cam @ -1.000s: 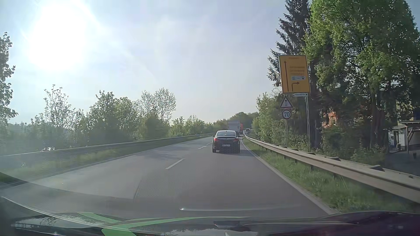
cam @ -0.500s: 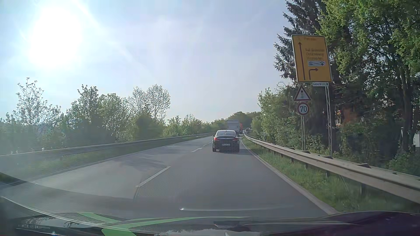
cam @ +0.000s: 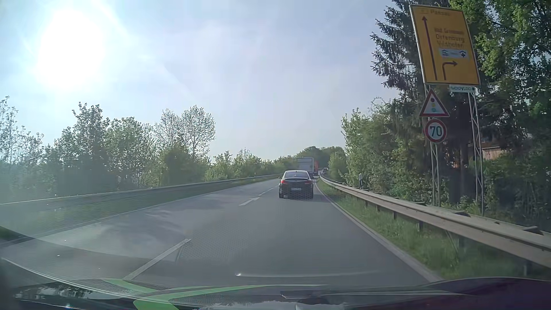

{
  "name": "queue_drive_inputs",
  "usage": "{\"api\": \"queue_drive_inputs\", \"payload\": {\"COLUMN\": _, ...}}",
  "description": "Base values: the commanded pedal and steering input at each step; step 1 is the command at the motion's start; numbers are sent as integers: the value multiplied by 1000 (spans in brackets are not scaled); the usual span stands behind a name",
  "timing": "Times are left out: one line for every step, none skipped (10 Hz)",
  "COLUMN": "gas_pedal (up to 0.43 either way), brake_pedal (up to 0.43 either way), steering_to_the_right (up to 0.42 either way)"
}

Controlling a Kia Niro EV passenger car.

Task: Follow the waypoints while adhering to traffic rules and regulations

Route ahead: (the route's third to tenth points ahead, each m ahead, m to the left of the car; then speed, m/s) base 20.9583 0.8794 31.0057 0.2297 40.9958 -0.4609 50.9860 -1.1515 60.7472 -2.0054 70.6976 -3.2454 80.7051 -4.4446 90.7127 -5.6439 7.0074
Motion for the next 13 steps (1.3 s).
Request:
{"api": "queue_drive_inputs", "payload": {"gas_pedal": 59, "brake_pedal": 0, "steering_to_the_right": 7}}
{"api": "queue_drive_inputs", "payload": {"gas_pedal": 59, "brake_pedal": 0, "steering_to_the_right": 7}}
{"api": "queue_drive_inputs", "payload": {"gas_pedal": 87, "brake_pedal": 0, "steering_to_the_right": 7}}
{"api": "queue_drive_inputs", "payload": {"gas_pedal": 118, "brake_pedal": 0, "steering_to_the_right": 6}}
{"api": "queue_drive_inputs", "payload": {"gas_pedal": 118, "brake_pedal": 0, "steering_to_the_right": 6}}
{"api": "queue_drive_inputs", "payload": {"gas_pedal": 118, "brake_pedal": 0, "steering_to_the_right": 6}}
{"api": "queue_drive_inputs", "payload": {"gas_pedal": 118, "brake_pedal": 0, "steering_to_the_right": 6}}
{"api": "queue_drive_inputs", "payload": {"gas_pedal": 118, "brake_pedal": 0, "steering_to_the_right": 6}}
{"api": "queue_drive_inputs", "payload": {"gas_pedal": 118, "brake_pedal": 0, "steering_to_the_right": 6}}
{"api": "queue_drive_inputs", "payload": {"gas_pedal": 118, "brake_pedal": 0, "steering_to_the_right": 6}}
{"api": "queue_drive_inputs", "payload": {"gas_pedal": 118, "brake_pedal": 0, "steering_to_the_right": 6}}
{"api": "queue_drive_inputs", "payload": {"gas_pedal": 118, "brake_pedal": 0, "steering_to_the_right": 6}}
{"api": "queue_drive_inputs", "payload": {"gas_pedal": 118, "brake_pedal": 0, "steering_to_the_right": 6}}
